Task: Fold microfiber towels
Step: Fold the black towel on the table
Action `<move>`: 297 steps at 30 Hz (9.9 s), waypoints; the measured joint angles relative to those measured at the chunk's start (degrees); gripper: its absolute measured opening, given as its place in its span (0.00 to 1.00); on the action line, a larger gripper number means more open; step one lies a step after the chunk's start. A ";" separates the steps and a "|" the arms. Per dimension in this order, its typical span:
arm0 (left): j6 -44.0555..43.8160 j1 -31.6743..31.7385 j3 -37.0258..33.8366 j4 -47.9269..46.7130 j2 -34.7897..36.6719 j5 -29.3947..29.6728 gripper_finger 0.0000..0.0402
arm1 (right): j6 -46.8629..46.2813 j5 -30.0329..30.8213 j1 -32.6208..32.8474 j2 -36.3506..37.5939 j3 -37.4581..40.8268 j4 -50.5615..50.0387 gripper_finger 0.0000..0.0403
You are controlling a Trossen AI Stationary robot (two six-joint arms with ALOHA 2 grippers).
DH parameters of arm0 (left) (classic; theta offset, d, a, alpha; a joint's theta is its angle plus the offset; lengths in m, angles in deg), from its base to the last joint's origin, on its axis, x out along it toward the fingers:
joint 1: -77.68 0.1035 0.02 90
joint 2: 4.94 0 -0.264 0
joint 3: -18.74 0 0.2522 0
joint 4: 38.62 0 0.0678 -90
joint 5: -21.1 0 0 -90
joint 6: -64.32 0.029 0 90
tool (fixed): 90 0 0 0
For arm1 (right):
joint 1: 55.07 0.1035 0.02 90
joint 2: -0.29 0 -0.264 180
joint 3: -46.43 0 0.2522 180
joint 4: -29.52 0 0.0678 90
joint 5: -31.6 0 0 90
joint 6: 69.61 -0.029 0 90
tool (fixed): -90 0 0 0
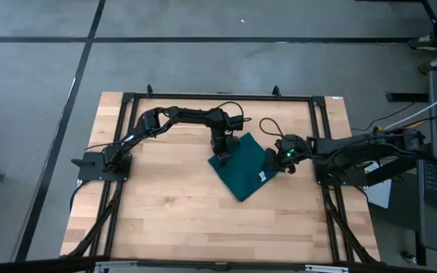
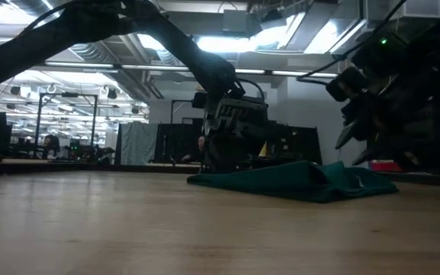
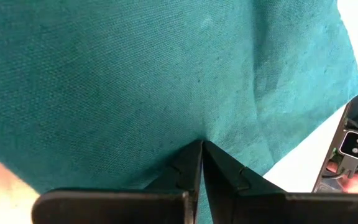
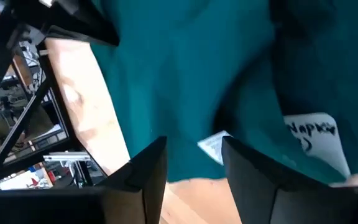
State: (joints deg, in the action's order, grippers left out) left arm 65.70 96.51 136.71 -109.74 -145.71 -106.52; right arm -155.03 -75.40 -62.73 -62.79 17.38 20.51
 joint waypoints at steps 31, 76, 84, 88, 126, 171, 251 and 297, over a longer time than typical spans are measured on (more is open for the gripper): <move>1.88 1.27 -0.13 3.32 0.02 0.05 0.04 | -0.10 -16.29 -2.44 -19.33 -10.62 5.91 0.01; 1.38 0.60 -0.42 6.96 4.34 -1.77 0.04 | 3.22 -8.73 -7.11 9.06 -13.77 -19.26 0.65; -11.41 2.67 -0.25 10.46 12.81 12.66 0.05 | 27.08 -3.37 -17.59 6.23 -13.77 -23.11 0.55; -16.87 4.36 0.05 10.71 17.36 21.49 0.05 | 37.74 -6.22 -24.31 2.64 -13.77 -23.00 0.51; -28.03 5.68 -18.53 19.58 17.22 0.89 0.05 | 82.96 -23.10 -44.92 -29.04 -36.81 -37.89 0.54; -23.71 9.45 -20.05 33.56 23.08 -0.85 0.05 | 83.24 -29.11 -44.92 -29.06 -36.76 -40.57 0.59; -22.67 3.58 -23.24 28.71 16.92 -4.31 0.45 | 83.44 -24.89 -42.10 -33.01 -36.74 -45.90 0.50; -19.65 4.90 -23.08 33.44 17.09 -7.66 0.43 | 88.06 -24.46 -37.84 -44.49 -43.63 -56.73 0.52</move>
State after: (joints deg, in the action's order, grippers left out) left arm 46.06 101.41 113.62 -76.30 -128.62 -114.18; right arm -66.97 -99.86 -100.57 -107.28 -26.25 -36.22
